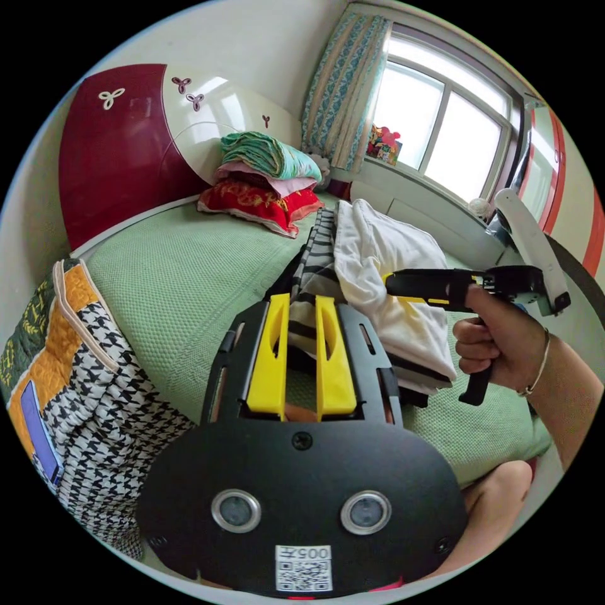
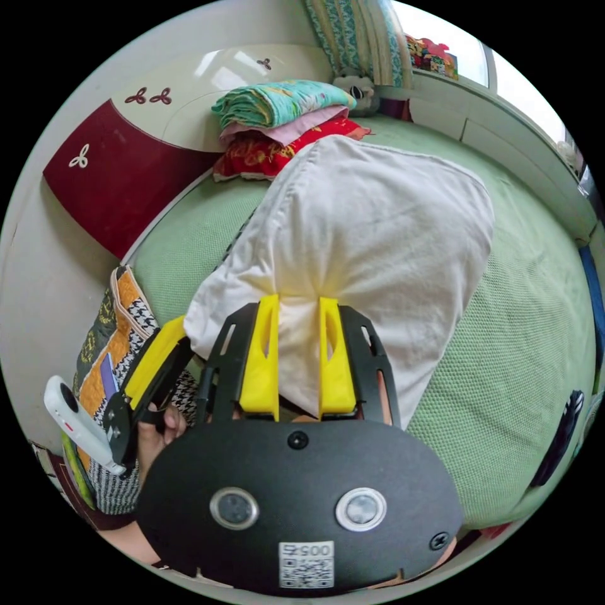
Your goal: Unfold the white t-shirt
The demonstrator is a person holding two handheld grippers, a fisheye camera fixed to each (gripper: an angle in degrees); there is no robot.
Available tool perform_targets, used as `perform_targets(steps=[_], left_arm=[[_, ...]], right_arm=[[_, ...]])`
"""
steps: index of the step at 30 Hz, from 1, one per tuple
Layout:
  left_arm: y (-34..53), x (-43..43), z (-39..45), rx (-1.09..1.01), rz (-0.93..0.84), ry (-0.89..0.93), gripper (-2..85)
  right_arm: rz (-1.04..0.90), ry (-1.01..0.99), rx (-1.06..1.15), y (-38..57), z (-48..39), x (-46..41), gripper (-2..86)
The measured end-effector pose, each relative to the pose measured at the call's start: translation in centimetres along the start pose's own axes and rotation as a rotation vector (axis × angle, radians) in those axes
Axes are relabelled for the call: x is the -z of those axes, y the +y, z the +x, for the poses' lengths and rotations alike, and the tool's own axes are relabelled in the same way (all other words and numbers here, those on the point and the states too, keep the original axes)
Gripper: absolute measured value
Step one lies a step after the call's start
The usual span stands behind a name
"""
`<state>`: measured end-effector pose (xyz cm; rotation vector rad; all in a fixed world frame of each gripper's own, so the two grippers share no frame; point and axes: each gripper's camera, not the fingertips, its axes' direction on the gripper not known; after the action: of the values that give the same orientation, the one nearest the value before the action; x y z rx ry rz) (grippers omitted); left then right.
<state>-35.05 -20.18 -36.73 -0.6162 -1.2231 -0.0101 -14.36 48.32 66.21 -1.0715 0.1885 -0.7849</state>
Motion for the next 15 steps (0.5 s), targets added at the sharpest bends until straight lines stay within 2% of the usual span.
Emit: perform_targets(steps=[3, 7, 10, 15], left_arm=[[-0.2, -0.4, -0.2, -0.008, 0.000, -0.001, 7.8], [-0.7, -0.9, -0.7, -0.008, 0.000, 0.023, 7.7], [-0.9, -1.6, -0.9, -0.005, -0.017, 0.035, 7.2], [-0.9, -2.3, -1.1, -0.012, -0.024, 0.037, 6.8]], right_arm=[[-0.046, -0.042, 0.017, -1.4, 0.3, 0.6, 8.3], [0.031, -0.191, 0.070, -1.6, 0.3, 3.4, 10.2], [-0.006, -0.236, 0.142, -1.7, -1.4, 3.7, 13.1], [-0.053, -0.195, 0.183, -2.9, -4.3, 2.4, 14.3]])
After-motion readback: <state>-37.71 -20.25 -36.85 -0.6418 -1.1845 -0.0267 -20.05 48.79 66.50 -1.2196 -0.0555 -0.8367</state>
